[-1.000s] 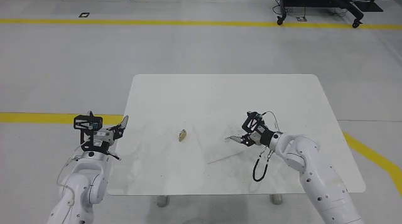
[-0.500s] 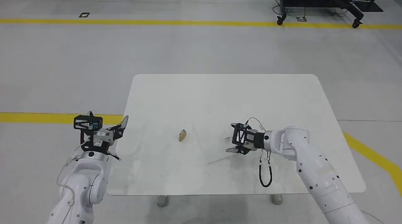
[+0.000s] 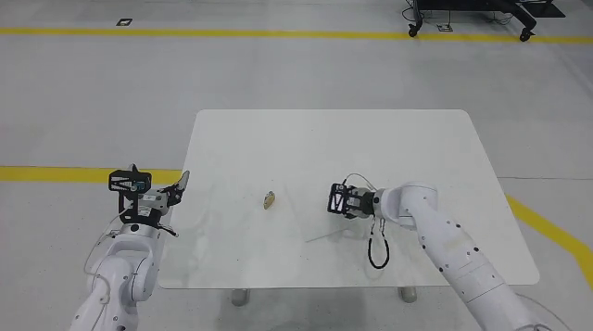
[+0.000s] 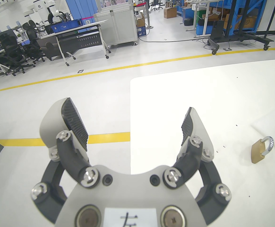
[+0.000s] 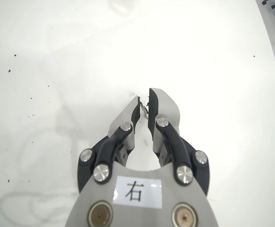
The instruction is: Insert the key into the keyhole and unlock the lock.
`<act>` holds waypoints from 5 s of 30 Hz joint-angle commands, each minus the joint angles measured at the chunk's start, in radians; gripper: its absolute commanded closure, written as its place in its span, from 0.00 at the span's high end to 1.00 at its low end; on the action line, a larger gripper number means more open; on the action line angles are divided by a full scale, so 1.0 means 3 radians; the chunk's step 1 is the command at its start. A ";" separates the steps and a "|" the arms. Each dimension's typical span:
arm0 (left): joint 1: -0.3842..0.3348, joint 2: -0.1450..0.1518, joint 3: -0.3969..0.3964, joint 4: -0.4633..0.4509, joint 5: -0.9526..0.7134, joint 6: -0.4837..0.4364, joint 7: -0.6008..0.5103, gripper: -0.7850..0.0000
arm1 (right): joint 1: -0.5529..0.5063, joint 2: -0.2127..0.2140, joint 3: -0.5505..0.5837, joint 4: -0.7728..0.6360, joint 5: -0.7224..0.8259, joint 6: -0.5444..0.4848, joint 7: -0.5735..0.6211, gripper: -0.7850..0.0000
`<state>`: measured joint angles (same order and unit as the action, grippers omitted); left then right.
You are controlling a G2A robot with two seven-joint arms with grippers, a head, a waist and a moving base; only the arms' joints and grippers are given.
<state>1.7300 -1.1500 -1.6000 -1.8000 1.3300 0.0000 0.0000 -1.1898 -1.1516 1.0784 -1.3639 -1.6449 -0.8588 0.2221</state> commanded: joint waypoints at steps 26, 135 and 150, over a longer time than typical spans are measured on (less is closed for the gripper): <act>0.0000 0.0000 0.0000 0.0000 0.0000 0.0000 0.0000 1.00 | -0.0309 0.0170 0.0535 0.0070 0.1677 -0.0512 -0.1257 0.00; -0.2479 -0.0485 0.2382 0.2408 -0.4859 -0.2504 -0.2284 0.00 | 0.0212 -0.0235 -0.0448 0.1298 0.7041 -0.0512 0.1300 0.00; -0.2367 -0.0422 0.2204 0.2239 -0.4751 -0.2476 -0.2250 0.00 | 0.0185 -0.0250 -0.0392 0.1280 0.7038 -0.0512 0.1321 1.00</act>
<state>1.0134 -1.2803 -0.9314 -1.1199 -0.0894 -0.7472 -0.6650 -1.1344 -1.2267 0.9608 -0.9798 0.4666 -1.0123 0.6185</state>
